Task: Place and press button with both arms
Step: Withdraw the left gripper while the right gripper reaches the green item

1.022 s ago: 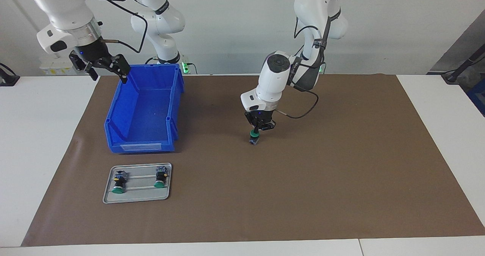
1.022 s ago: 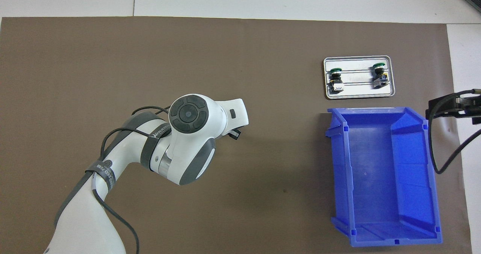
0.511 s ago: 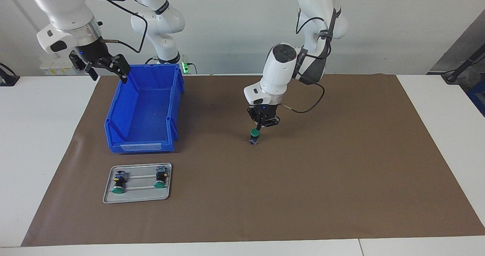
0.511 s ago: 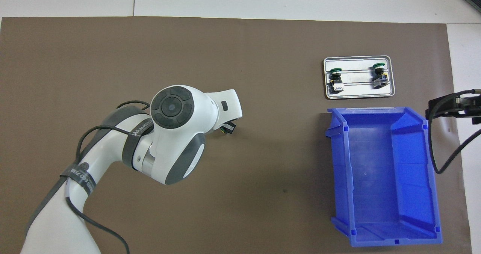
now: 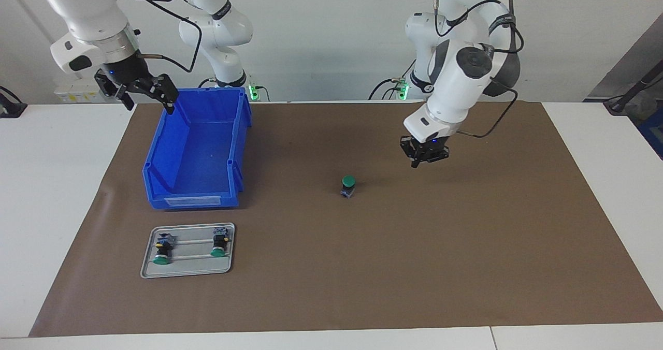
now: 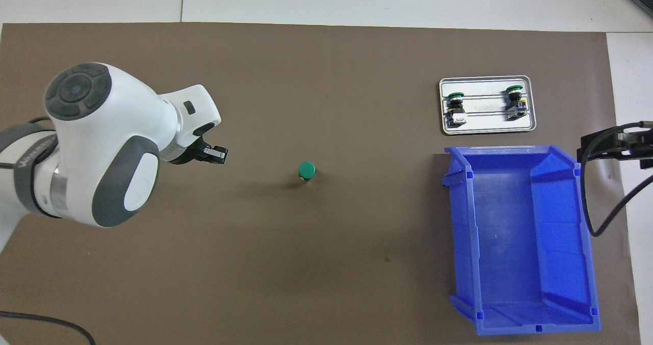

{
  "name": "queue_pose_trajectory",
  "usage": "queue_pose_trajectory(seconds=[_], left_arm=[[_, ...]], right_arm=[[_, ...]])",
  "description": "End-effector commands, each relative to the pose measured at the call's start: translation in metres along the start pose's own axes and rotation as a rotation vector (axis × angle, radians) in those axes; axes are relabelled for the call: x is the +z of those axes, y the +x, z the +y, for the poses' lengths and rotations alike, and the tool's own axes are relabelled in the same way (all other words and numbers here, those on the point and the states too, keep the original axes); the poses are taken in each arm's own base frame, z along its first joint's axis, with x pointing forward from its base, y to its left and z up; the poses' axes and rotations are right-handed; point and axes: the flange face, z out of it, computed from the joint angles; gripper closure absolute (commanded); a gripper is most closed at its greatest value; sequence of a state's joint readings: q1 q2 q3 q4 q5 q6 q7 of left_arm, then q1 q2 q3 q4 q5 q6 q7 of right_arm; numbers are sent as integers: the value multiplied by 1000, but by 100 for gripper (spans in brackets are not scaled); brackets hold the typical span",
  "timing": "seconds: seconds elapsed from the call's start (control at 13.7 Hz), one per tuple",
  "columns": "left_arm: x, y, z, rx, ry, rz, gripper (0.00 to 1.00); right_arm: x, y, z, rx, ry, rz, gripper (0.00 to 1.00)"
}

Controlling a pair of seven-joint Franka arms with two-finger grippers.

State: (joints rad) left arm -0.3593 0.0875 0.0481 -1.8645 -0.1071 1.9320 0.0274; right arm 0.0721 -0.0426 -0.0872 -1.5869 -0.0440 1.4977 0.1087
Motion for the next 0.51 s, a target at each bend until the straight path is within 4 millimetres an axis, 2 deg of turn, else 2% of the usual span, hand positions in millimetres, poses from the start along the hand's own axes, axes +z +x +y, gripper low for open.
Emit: queue_pose_trajectory(seconds=[0.0, 0.07, 0.22, 0.36, 0.44], left_arm=[[-12, -14, -47, 0, 27, -34, 8], [-16, -15, -64, 17, 47, -30, 0], [-41, -26, -101, -29, 59, 12, 0], [-66, -37, -117, -57, 62, 45, 0], [-85, -39, -123, -70, 63, 50, 0]], right_arm=[[-5, -6, -32, -41, 22, 27, 0], [0, -5, -54, -17, 30, 42, 0], [15, -7, -110, 23, 84, 76, 0], [28, -10, -163, 45, 131, 108, 0], [45, -11, -205, 29, 131, 107, 0]])
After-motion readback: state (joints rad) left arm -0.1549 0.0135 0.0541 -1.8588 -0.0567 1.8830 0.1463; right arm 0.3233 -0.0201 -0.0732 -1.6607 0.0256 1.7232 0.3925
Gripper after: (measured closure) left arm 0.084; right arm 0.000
